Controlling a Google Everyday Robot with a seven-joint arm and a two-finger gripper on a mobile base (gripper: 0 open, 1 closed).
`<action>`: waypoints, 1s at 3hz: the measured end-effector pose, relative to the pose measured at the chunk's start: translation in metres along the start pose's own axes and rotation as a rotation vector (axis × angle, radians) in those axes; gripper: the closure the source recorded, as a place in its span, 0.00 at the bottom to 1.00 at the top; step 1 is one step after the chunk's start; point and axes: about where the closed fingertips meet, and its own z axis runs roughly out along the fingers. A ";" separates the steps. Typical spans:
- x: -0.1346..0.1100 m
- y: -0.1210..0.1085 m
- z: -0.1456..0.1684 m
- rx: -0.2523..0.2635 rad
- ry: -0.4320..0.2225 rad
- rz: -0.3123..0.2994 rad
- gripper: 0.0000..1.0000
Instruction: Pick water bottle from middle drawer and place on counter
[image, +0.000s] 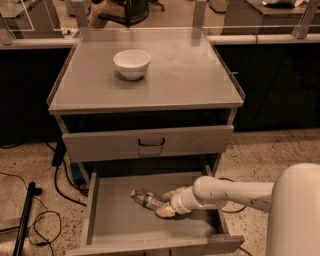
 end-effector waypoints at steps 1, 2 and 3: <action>-0.011 0.000 -0.019 -0.006 0.011 -0.028 1.00; -0.034 -0.002 -0.058 -0.005 -0.001 -0.075 1.00; -0.055 -0.005 -0.102 0.001 -0.027 -0.113 1.00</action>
Offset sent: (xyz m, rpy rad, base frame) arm 0.0053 -0.0353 0.1318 -0.0022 -0.1039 0.0909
